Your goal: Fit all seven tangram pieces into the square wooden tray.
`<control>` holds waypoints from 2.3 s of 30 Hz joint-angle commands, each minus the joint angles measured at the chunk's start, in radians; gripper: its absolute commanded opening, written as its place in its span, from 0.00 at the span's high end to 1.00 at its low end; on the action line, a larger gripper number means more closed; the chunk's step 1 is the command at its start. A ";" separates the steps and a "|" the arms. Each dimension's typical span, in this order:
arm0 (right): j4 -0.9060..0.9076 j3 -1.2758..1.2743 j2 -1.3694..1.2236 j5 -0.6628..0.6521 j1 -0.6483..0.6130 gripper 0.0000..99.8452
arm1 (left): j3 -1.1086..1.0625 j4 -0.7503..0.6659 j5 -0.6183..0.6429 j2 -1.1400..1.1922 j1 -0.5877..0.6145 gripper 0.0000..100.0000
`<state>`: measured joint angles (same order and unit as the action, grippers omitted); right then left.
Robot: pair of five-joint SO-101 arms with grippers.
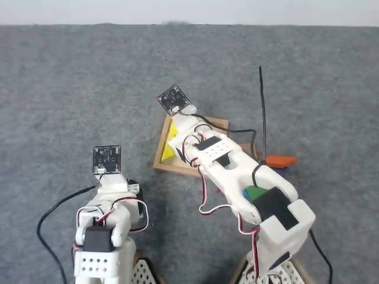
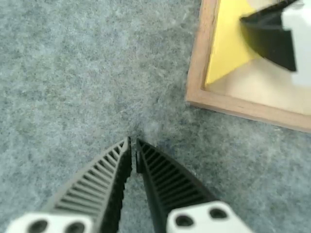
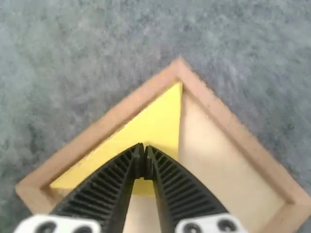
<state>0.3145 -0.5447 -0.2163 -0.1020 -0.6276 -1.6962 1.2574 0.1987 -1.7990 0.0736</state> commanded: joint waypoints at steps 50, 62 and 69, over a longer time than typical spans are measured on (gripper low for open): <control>0.214 0.008 0.107 0.123 0.252 0.92 | 0.013 0.005 -0.015 -0.020 0.006 0.99; 0.309 0.184 -0.004 -0.023 0.320 0.92 | 0.013 0.005 -0.015 -0.020 0.006 0.99; 0.311 0.232 -0.015 -0.035 0.321 0.92 | 0.013 0.005 -0.015 -0.020 0.006 0.99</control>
<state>0.6137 -0.3759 -0.2578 -0.1174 -0.3284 -1.6962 1.2574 0.1987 -1.7990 0.0736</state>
